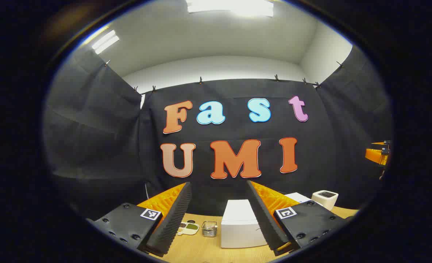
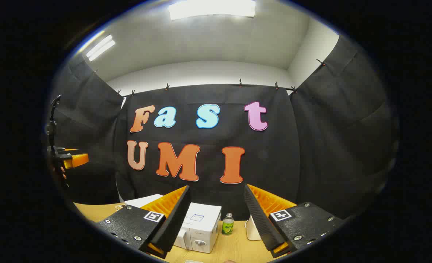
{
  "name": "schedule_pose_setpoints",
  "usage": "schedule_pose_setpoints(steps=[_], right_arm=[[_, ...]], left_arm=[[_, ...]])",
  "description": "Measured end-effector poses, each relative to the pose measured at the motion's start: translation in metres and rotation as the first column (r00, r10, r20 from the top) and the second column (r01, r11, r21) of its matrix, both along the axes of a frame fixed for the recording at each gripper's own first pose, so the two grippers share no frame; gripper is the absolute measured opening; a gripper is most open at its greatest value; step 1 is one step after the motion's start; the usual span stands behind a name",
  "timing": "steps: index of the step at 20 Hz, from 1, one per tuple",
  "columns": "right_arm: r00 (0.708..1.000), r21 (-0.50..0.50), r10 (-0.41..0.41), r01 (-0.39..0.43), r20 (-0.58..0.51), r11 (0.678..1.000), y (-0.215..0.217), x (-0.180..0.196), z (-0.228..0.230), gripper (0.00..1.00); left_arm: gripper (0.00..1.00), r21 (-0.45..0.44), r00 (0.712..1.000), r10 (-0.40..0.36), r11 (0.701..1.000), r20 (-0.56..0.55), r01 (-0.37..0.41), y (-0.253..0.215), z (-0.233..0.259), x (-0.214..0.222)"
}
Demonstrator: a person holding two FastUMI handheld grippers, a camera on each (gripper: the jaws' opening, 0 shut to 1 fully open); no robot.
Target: Open the microwave oven with the left hand, put the food in, and close the microwave oven.
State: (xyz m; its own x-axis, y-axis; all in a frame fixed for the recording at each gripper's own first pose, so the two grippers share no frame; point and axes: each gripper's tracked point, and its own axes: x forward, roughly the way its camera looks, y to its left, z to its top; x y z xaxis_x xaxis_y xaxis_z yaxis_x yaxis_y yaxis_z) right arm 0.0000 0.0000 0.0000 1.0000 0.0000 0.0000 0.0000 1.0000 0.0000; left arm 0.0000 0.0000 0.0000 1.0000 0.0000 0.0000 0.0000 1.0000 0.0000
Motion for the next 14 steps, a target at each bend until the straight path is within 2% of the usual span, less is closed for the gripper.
schedule_pose_setpoints(steps=[11,12,14], right_arm=[[1.000,0.004,-0.006,0.006,-0.003,1.000,-0.0061,0.0028,-0.0062,0.90],[1.000,0.004,-0.005,0.005,-0.001,1.000,-0.0060,0.0026,-0.0062,0.90],[1.000,0.004,-0.006,0.006,-0.003,1.000,-0.0067,0.0031,-0.0075,0.90]], left_arm=[[0.94,0.002,1.000,-0.011,1.000,-0.011,0.011,-0.0081,-0.0084,0.0033],[0.98,0.000,1.000,-0.013,1.000,-0.012,0.013,-0.0076,-0.0085,0.0034],[0.97,0.002,1.000,-0.014,1.000,-0.014,0.014,-0.0084,-0.0101,0.0043]])
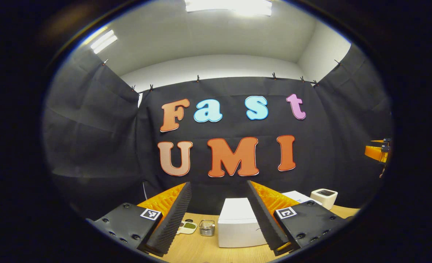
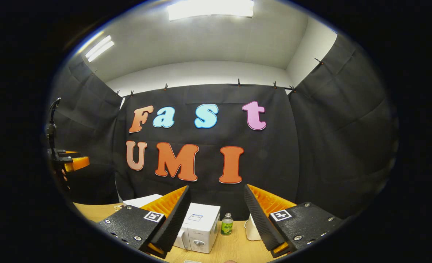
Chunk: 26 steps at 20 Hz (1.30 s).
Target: Open the microwave oven with the left hand, put the food in, and close the microwave oven.
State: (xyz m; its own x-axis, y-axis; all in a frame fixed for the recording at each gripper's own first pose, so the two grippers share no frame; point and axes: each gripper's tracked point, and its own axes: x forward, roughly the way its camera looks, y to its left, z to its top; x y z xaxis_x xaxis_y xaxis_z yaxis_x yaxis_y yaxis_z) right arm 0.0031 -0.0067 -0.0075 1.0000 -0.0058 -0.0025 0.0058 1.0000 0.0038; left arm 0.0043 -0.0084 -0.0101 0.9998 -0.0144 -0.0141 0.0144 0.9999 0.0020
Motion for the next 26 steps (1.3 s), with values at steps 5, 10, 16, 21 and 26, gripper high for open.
schedule_pose_setpoints(steps=[5,10,16,21,26], right_arm=[[1.000,0.005,0.005,-0.005,-0.004,1.000,0.003,0.003,-0.002,0.90],[1.000,-0.012,-0.005,0.005,-0.003,1.000,-0.002,0.002,-0.004,0.93],[1.000,0.001,-0.011,0.011,0.006,1.000,-0.014,-0.002,-0.004,0.93],[0.999,0.012,-0.040,0.040,0.021,0.999,-0.033,-0.011,-0.001,0.93],[0.998,0.030,-0.070,0.070,0.002,0.997,-0.052,-0.021,-0.017,0.92]], left_arm=[[0.94,-0.001,1.000,-0.009,1.000,0.001,0.009,-0.003,0.001,-0.001],[0.94,-0.005,1.000,-0.019,1.000,0.005,0.019,-0.011,0.001,-0.001],[0.94,0.014,1.000,-0.021,1.000,0.011,0.021,-0.025,-0.003,-0.001],[0.94,-0.004,0.999,-0.035,0.999,0.015,0.036,-0.044,-0.008,-0.003],[1.00,0.016,0.997,-0.074,0.997,-0.002,0.074,-0.085,-0.041,-0.007]])
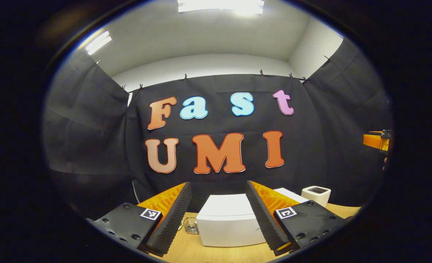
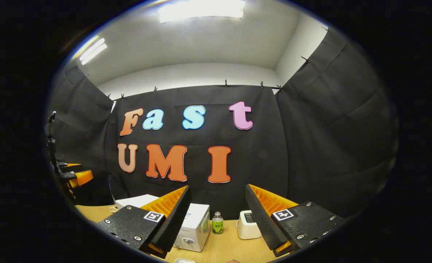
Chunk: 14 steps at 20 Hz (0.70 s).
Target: Open the microwave oven with the left hand, put the food in, and close the microwave oven.
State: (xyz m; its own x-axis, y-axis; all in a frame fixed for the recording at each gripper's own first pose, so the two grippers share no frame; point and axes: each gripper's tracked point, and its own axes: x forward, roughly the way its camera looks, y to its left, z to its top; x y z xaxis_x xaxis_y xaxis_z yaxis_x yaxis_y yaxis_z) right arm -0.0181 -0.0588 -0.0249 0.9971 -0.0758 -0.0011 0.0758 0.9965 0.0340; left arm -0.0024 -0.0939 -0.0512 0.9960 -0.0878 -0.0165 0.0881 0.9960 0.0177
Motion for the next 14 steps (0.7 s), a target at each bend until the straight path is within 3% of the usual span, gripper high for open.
schedule_pose_setpoints(steps=[2,4,7,8,9,14], right_arm=[[1.000,-0.017,0.003,-0.003,-0.011,1.000,-0.003,-0.004,-0.009,0.92],[1.000,-0.050,0.009,-0.009,-0.008,0.999,-0.002,-0.009,-0.014,0.92],[1.000,-0.091,0.005,-0.005,-0.001,0.996,-0.004,-0.020,-0.021,0.93],[1.000,-0.095,0.009,-0.009,-0.001,0.995,-0.002,-0.022,-0.022,0.92],[1.000,-0.093,0.014,-0.014,-0.002,0.996,-0.001,-0.024,-0.024,0.93],[1.000,-0.089,0.015,-0.016,-0.011,0.996,-0.009,-0.035,-0.033,0.93]], left_arm=[[1.00,-0.007,1.000,-0.026,1.000,-0.008,0.026,-0.021,-0.017,-0.003],[0.94,-0.020,0.998,-0.059,0.998,-0.018,0.059,-0.044,-0.035,-0.003],[0.94,-0.031,0.995,-0.097,0.995,-0.039,0.096,-0.075,-0.062,-0.004],[0.98,-0.032,0.992,-0.115,0.993,-0.052,0.113,-0.087,-0.074,-0.004],[0.94,-0.037,0.989,-0.130,0.991,-0.064,0.128,-0.099,-0.084,-0.005],[0.94,-0.059,0.974,-0.183,0.983,-0.136,0.176,-0.145,-0.142,-0.002]])
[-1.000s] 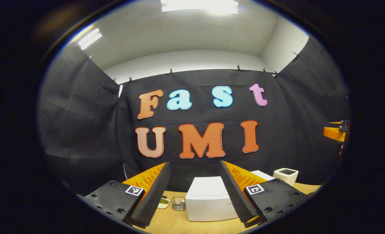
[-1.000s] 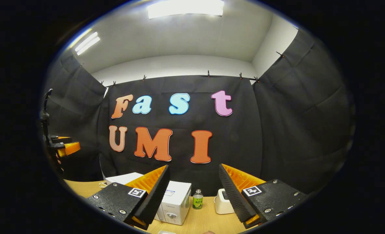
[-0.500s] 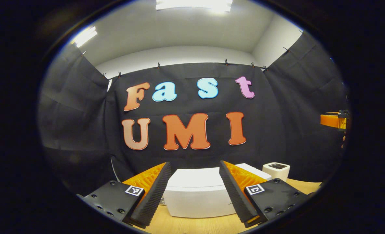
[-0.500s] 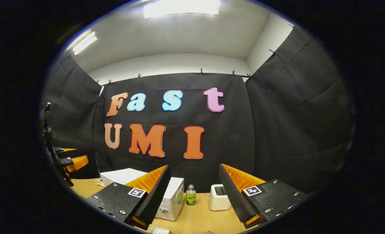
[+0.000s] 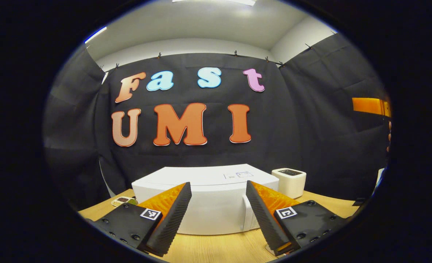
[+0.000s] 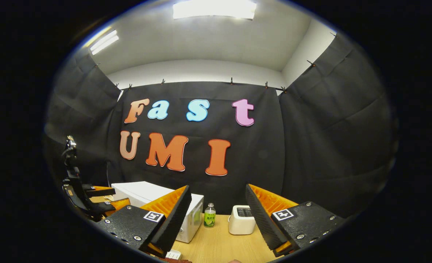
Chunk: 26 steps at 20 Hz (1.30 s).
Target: Open the microwave oven with the left hand, put the food in, and close the microwave oven.
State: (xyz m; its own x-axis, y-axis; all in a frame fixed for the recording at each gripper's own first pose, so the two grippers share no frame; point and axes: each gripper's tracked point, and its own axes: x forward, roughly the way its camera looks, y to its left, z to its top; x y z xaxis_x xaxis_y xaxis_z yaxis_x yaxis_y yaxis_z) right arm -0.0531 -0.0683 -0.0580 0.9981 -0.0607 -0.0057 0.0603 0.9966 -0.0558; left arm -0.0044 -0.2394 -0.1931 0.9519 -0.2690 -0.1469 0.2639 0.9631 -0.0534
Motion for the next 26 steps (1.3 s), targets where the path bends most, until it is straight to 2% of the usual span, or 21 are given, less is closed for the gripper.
schedule_pose_setpoints(steps=[2,4,6,9,10,12,14,15,16,18,19,22,23,24,26], right_arm=[[1.000,0.004,-0.009,0.009,-0.008,1.000,-0.008,-0.003,-0.005,0.93],[1.000,0.003,-0.015,0.015,-0.014,1.000,-0.015,-0.006,-0.009,0.93],[0.999,0.000,-0.026,0.026,-0.019,1.000,-0.022,-0.009,-0.013,0.92],[0.999,0.003,-0.030,0.030,-0.033,1.000,-0.026,-0.013,-0.023,0.93],[0.999,0.004,-0.034,0.034,-0.043,0.999,-0.029,-0.014,-0.027,0.93],[0.997,0.006,-0.041,0.041,-0.060,0.999,-0.034,-0.016,-0.035,0.93],[0.996,0.016,-0.043,0.044,-0.074,0.999,-0.035,-0.016,-0.043,0.93],[0.996,0.021,-0.041,0.043,-0.082,0.999,-0.036,-0.018,-0.049,0.93],[0.995,0.028,-0.042,0.045,-0.089,0.999,-0.037,-0.019,-0.053,0.93],[0.993,0.041,-0.044,0.049,-0.108,0.998,-0.039,-0.022,-0.063,0.93],[0.992,0.048,-0.043,0.049,-0.119,0.998,-0.038,-0.023,-0.070,0.93],[0.986,0.081,-0.045,0.059,-0.163,0.995,-0.039,-0.029,-0.092,0.93],[0.983,0.096,-0.042,0.059,-0.178,0.994,-0.038,-0.031,-0.100,0.93],[0.980,0.111,-0.040,0.062,-0.193,0.992,-0.038,-0.033,-0.107,0.93],[0.973,0.138,-0.041,0.073,-0.227,0.988,-0.039,-0.037,-0.124,0.93]], left_arm=[[0.99,-0.010,0.999,-0.027,1.000,-0.021,0.026,-0.020,-0.018,0.004],[0.94,-0.024,0.996,-0.064,0.998,-0.060,0.062,-0.041,-0.042,0.005],[0.94,-0.024,0.993,-0.081,0.997,-0.084,0.079,-0.057,-0.061,0.011],[0.95,0.017,0.988,-0.080,0.996,-0.133,0.083,-0.072,-0.100,0.015],[0.91,0.025,0.985,-0.080,0.996,-0.150,0.085,-0.076,-0.112,0.018],[0.94,0.047,0.981,-0.062,0.996,-0.185,0.072,-0.080,-0.131,0.026],[0.80,0.049,0.976,-0.052,0.997,-0.210,0.064,-0.084,-0.146,0.032],[0.80,0.035,0.975,-0.053,0.997,-0.215,0.062,-0.085,-0.149,0.034],[0.83,0.027,0.975,-0.047,0.998,-0.215,0.054,-0.087,-0.151,0.037],[0.76,0.032,0.977,-0.038,0.998,-0.211,0.046,-0.088,-0.152,0.043],[0.76,0.033,0.978,-0.031,0.999,-0.207,0.039,-0.089,-0.154,0.046],[0.52,0.039,0.973,-0.006,0.999,-0.231,0.015,-0.089,-0.161,0.048],[0.41,0.033,0.977,0.001,0.999,-0.213,0.006,-0.092,-0.157,0.049],[0.34,0.043,0.976,0.001,0.999,-0.218,0.008,-0.092,-0.159,0.049],[0.30,0.041,0.976,0.002,0.999,-0.218,0.008,-0.092,-0.159,0.051]])
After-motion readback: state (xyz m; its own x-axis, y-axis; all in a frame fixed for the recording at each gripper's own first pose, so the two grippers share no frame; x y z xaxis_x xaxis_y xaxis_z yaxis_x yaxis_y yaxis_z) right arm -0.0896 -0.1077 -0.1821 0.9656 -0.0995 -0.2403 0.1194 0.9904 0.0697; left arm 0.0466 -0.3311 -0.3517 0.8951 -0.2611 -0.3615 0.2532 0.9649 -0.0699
